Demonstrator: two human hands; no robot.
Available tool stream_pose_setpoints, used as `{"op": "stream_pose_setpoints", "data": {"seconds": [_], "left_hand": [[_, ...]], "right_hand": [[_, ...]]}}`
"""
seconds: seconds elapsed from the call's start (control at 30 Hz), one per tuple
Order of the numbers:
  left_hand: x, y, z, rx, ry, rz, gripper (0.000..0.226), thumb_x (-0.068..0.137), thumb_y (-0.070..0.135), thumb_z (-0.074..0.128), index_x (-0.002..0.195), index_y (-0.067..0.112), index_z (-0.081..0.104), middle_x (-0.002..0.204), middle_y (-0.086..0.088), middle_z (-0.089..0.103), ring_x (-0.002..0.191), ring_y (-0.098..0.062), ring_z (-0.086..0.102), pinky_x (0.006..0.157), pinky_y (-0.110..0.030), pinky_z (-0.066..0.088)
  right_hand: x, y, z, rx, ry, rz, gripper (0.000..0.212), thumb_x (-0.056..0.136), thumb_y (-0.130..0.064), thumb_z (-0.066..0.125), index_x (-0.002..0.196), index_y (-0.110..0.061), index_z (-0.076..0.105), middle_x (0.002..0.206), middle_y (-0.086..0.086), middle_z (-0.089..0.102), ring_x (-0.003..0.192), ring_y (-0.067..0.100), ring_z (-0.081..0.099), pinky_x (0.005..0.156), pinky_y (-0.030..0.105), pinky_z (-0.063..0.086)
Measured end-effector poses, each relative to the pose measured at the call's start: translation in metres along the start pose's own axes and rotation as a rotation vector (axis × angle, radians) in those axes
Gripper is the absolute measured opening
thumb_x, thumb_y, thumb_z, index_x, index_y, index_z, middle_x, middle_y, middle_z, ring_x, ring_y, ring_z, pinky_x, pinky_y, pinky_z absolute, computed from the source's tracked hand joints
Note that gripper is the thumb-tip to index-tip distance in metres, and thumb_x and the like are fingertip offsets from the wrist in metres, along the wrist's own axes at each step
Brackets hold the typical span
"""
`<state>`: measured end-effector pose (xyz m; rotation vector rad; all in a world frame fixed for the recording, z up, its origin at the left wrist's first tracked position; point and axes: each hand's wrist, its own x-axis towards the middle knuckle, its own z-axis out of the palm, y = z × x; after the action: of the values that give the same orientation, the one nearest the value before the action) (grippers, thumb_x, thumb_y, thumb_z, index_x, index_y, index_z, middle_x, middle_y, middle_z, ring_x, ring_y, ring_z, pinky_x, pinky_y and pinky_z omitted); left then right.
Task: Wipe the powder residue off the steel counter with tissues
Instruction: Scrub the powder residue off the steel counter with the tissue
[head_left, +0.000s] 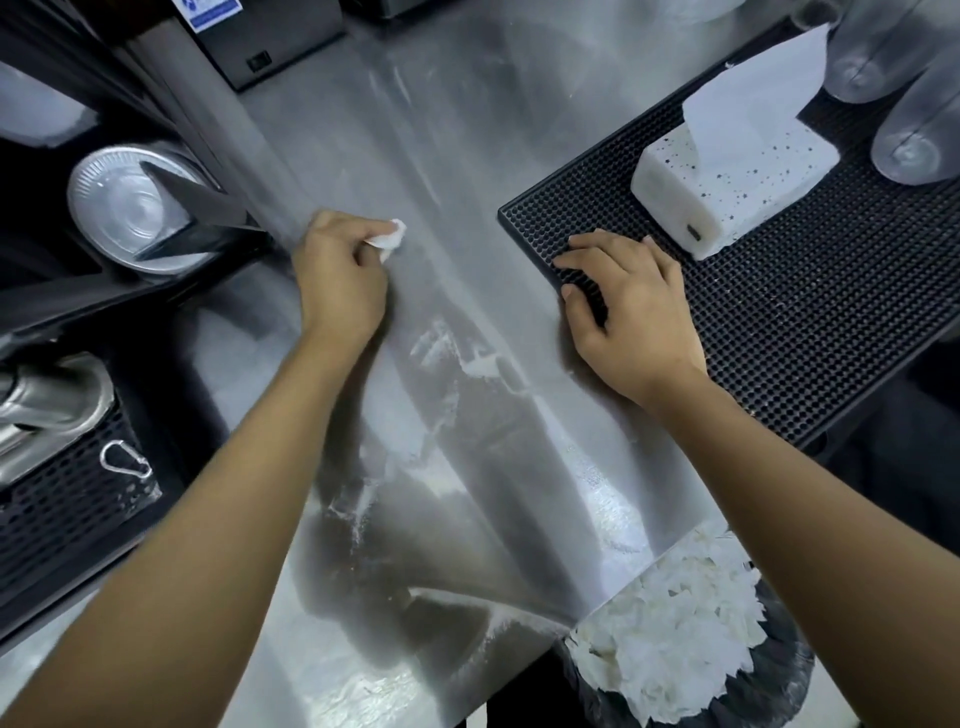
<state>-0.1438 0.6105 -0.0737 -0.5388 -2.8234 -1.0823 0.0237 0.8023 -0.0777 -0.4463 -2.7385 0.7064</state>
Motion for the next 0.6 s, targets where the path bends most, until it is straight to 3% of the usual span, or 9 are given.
{"op": "stream_pose_setpoints", "data": {"seconds": [0.1, 0.2, 0.3, 0.4, 0.47, 0.53, 0.6], "left_hand": [[-0.043, 0.016, 0.010, -0.049, -0.032, 0.135, 0.041, 0.076, -0.013, 0.048, 0.097, 0.010, 0.075, 0.095, -0.008, 0.062, 0.090, -0.025, 0.059, 0.081, -0.012, 0.039], [-0.089, 0.037, 0.010, -0.103, -0.156, 0.233, 0.043, 0.078, -0.018, 0.050, 0.098, 0.011, 0.075, 0.094, -0.002, 0.060, 0.091, -0.020, 0.056, 0.082, -0.007, 0.037], [-0.092, 0.044, -0.004, -0.247, -0.360, 0.139, 0.041, 0.082, -0.014, 0.055, 0.095, 0.018, 0.076, 0.091, 0.004, 0.062, 0.081, -0.005, 0.057, 0.072, -0.007, 0.040], [-0.049, 0.023, -0.018, -0.260, -0.116, -0.012, 0.029, 0.084, -0.002, 0.063, 0.094, 0.022, 0.074, 0.089, 0.003, 0.067, 0.078, 0.000, 0.059, 0.074, -0.010, 0.041], [-0.023, 0.007, -0.025, -0.153, 0.027, -0.087, 0.019, 0.086, 0.006, 0.064, 0.097, 0.017, 0.075, 0.087, 0.003, 0.065, 0.075, -0.001, 0.058, 0.074, -0.003, 0.038], [-0.018, -0.002, -0.022, -0.045, 0.037, -0.089, 0.020, 0.085, 0.003, 0.063, 0.098, 0.013, 0.075, 0.093, -0.003, 0.066, 0.081, -0.011, 0.061, 0.076, 0.002, 0.034], [-0.032, 0.001, -0.014, -0.014, 0.008, -0.030, 0.029, 0.082, -0.006, 0.058, 0.097, 0.010, 0.075, 0.096, -0.005, 0.064, 0.086, -0.018, 0.061, 0.079, -0.001, 0.036]], "right_hand": [[0.000, 0.000, 0.000, -0.003, 0.002, 0.005, 0.032, 0.093, -0.025, 0.048, 0.121, -0.022, 0.062, 0.134, -0.008, 0.055, 0.134, 0.012, 0.042, 0.119, 0.039, 0.013], [0.000, -0.001, -0.001, -0.007, 0.001, 0.009, 0.032, 0.092, -0.026, 0.047, 0.121, -0.023, 0.062, 0.134, -0.008, 0.055, 0.133, 0.012, 0.042, 0.119, 0.040, 0.014], [0.001, -0.001, -0.001, 0.003, 0.002, 0.010, 0.033, 0.092, -0.027, 0.047, 0.121, -0.023, 0.062, 0.134, -0.008, 0.055, 0.132, 0.012, 0.042, 0.119, 0.039, 0.014], [0.000, -0.001, -0.001, 0.000, -0.005, 0.007, 0.033, 0.092, -0.027, 0.047, 0.122, -0.024, 0.061, 0.134, -0.008, 0.054, 0.133, 0.011, 0.042, 0.119, 0.038, 0.013], [0.001, -0.001, -0.001, -0.002, 0.001, 0.008, 0.033, 0.092, -0.027, 0.047, 0.121, -0.024, 0.062, 0.134, -0.008, 0.055, 0.132, 0.012, 0.042, 0.120, 0.039, 0.014], [0.000, -0.001, -0.001, -0.002, 0.006, 0.004, 0.033, 0.092, -0.027, 0.047, 0.121, -0.023, 0.062, 0.134, -0.007, 0.055, 0.131, 0.013, 0.042, 0.120, 0.041, 0.015], [0.000, -0.002, -0.001, -0.001, 0.009, 0.002, 0.032, 0.093, -0.026, 0.048, 0.121, -0.023, 0.062, 0.134, -0.007, 0.055, 0.131, 0.013, 0.043, 0.119, 0.041, 0.016]]}}
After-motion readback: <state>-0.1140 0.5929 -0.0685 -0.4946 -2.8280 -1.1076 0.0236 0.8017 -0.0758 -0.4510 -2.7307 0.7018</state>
